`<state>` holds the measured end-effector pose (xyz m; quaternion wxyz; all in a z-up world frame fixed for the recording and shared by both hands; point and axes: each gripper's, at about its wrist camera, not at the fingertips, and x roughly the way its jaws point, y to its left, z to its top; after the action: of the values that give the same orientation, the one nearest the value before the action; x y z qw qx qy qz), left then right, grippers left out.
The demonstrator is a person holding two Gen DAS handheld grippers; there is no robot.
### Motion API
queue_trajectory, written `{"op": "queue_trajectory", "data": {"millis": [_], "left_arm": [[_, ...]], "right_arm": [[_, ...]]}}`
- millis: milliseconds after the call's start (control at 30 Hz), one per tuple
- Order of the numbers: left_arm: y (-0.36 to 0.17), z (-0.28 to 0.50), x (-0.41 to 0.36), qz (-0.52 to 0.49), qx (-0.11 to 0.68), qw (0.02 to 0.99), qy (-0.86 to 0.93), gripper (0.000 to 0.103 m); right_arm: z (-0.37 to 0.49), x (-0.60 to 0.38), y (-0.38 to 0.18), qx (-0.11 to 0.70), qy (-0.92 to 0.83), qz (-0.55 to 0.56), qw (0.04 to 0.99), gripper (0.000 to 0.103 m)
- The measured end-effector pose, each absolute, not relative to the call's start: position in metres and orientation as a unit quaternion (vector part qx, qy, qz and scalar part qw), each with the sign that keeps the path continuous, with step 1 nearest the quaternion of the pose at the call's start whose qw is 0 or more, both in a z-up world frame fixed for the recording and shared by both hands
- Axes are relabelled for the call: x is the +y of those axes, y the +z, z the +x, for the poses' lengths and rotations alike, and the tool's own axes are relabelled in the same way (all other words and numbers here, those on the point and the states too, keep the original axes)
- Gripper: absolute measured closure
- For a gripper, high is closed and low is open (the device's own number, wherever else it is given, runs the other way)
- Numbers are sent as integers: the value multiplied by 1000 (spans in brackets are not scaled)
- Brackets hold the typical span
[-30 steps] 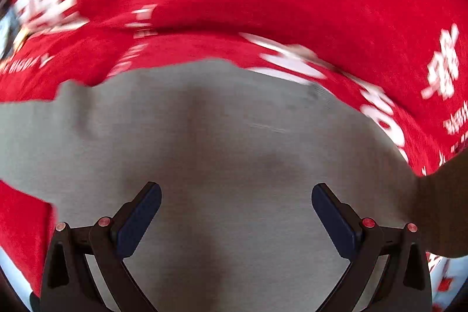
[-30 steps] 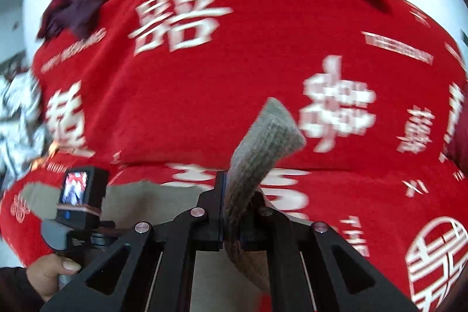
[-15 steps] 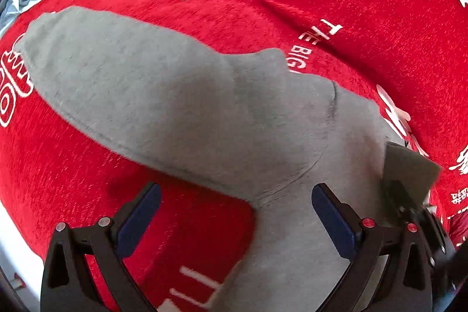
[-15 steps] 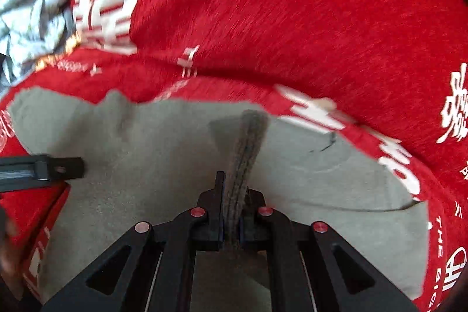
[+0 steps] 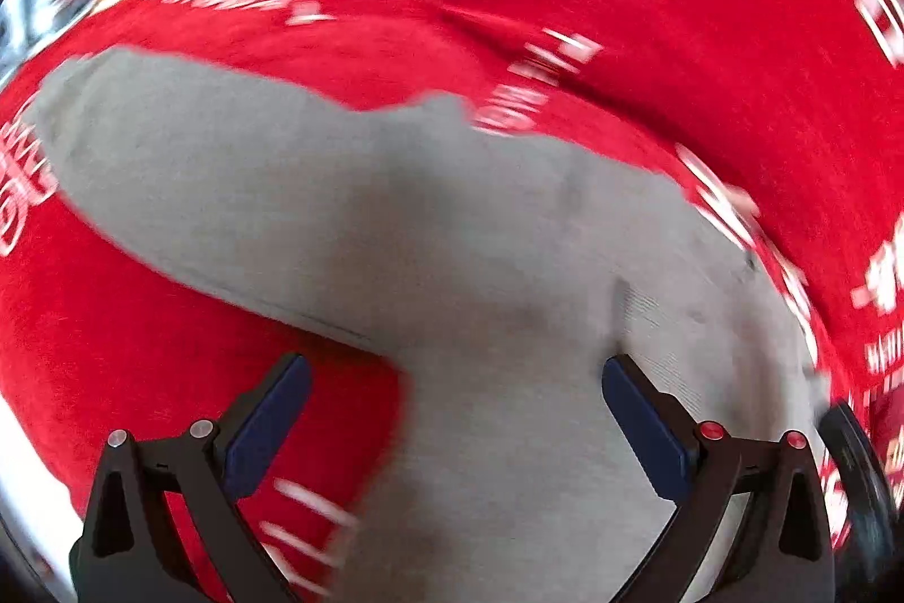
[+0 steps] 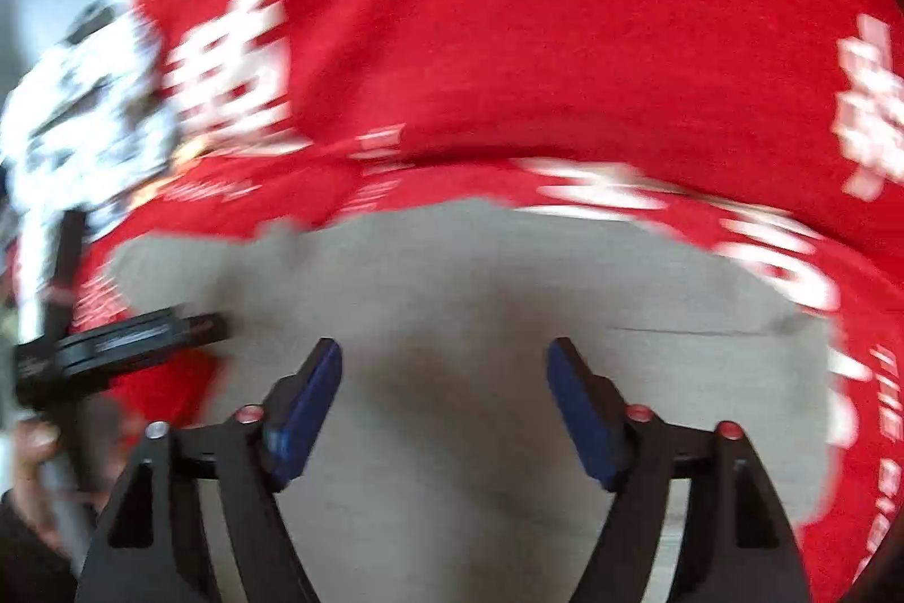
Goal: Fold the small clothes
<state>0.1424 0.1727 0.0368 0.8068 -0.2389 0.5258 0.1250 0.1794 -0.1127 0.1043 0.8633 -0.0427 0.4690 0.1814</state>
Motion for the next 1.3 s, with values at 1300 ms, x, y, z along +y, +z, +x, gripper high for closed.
{"op": "queue_trajectory", "data": {"millis": [1300], "left_arm": [[8, 106, 425, -271, 501, 740, 358, 0]], "right_arm": [[240, 120, 3, 544, 223, -191, 786, 8]]}}
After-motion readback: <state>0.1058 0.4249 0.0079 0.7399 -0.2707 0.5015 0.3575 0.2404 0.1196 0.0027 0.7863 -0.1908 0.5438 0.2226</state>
